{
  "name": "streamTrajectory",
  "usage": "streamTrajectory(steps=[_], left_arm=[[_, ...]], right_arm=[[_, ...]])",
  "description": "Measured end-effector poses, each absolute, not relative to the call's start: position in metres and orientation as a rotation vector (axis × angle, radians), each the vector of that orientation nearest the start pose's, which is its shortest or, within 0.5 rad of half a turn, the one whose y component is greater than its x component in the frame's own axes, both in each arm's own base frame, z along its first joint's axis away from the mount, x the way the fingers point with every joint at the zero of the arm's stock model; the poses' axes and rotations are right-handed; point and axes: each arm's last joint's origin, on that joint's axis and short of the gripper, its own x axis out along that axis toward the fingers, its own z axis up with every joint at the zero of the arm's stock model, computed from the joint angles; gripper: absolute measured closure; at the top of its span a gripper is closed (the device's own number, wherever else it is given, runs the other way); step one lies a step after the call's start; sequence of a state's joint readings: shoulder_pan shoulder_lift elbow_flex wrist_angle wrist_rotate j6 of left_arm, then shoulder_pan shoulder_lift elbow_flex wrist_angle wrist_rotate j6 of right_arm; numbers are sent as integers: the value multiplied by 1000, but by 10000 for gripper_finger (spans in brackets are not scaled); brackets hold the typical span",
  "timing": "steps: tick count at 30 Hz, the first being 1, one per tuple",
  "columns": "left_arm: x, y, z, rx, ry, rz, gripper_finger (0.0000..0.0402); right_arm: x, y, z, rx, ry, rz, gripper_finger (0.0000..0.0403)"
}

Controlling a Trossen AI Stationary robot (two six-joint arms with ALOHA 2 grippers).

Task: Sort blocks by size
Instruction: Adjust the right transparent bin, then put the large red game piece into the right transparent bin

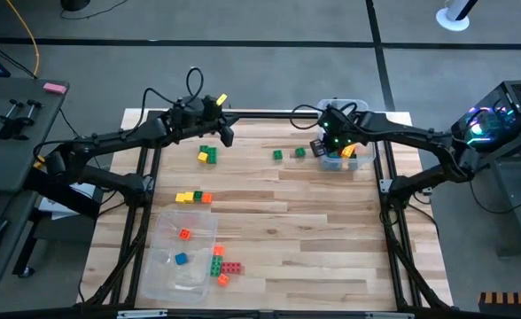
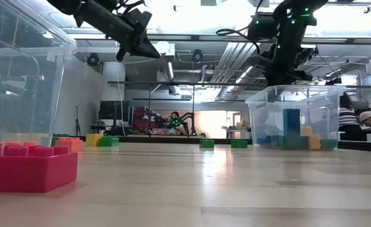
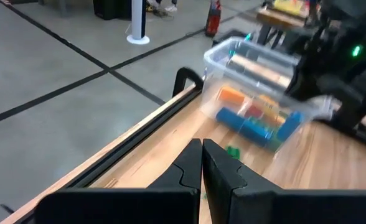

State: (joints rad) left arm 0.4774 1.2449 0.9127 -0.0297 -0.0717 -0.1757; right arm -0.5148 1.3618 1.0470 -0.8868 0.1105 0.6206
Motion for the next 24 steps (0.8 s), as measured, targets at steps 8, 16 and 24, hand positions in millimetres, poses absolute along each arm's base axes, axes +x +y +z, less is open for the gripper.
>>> streamTrajectory(steps=[8,16,24], left_arm=[[225,143,307,-344,483,675,384],[214,154,266,-702,831,802,243],[237,134,233,-881,938,799,142]], right_arm=[[196,-133,300,693,827,-966,403],[189,-142,312,651,782,-974,403],[190,-143,303,602,805,-945,403]])
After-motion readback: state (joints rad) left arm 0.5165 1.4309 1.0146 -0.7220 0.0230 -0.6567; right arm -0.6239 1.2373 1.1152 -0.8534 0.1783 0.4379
